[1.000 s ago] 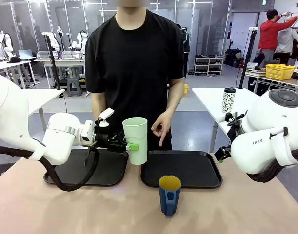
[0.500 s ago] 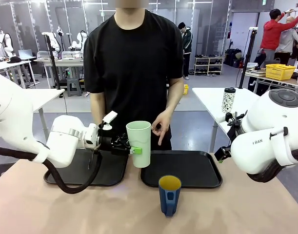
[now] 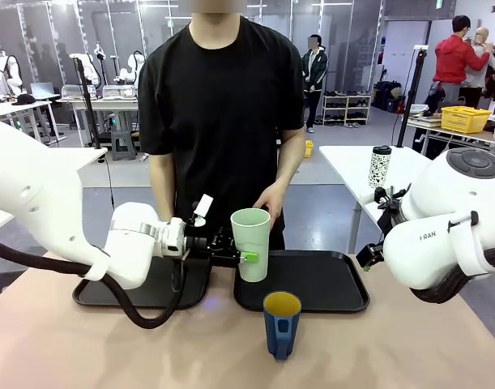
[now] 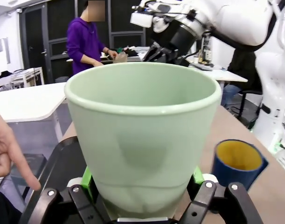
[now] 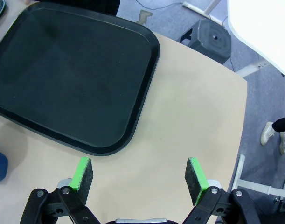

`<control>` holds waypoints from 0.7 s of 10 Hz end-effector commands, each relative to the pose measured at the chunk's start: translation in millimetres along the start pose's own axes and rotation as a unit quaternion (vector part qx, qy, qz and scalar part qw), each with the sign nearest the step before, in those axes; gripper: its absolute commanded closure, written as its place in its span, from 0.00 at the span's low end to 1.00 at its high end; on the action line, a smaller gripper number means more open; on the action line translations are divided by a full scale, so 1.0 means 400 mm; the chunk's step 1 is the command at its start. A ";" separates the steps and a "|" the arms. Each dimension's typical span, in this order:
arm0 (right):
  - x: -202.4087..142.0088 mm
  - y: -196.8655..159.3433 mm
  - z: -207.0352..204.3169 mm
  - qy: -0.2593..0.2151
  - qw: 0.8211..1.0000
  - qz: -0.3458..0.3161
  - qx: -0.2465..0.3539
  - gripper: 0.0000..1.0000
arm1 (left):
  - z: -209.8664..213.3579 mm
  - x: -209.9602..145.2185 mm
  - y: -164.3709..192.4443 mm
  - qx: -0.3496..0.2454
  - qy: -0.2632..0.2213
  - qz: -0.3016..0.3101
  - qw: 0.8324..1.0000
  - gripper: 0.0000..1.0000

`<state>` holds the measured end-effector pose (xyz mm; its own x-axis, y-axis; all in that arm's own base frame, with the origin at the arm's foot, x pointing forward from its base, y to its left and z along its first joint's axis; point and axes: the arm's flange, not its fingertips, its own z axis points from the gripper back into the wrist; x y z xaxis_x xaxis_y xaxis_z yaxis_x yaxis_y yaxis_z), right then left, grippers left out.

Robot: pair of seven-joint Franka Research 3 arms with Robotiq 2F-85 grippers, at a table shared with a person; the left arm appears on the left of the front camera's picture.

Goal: Sort and store the cups by type.
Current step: Place the picked Reusable plastic cup into the Flat Tray indicated by the person.

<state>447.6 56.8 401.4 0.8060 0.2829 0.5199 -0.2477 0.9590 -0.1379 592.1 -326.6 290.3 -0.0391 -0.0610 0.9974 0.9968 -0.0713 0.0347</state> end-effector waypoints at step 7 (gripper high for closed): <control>-0.006 0.001 0.001 0.000 1.000 0.004 -0.002 0.00 | -0.118 -0.074 0.105 0.036 0.002 -0.002 0.999 0.15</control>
<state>447.6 56.8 401.3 0.8060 0.2830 0.5199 -0.2477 0.9590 -0.1379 624.2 -363.5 260.8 -0.0469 -0.0562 0.9973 0.9987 -0.0217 0.0458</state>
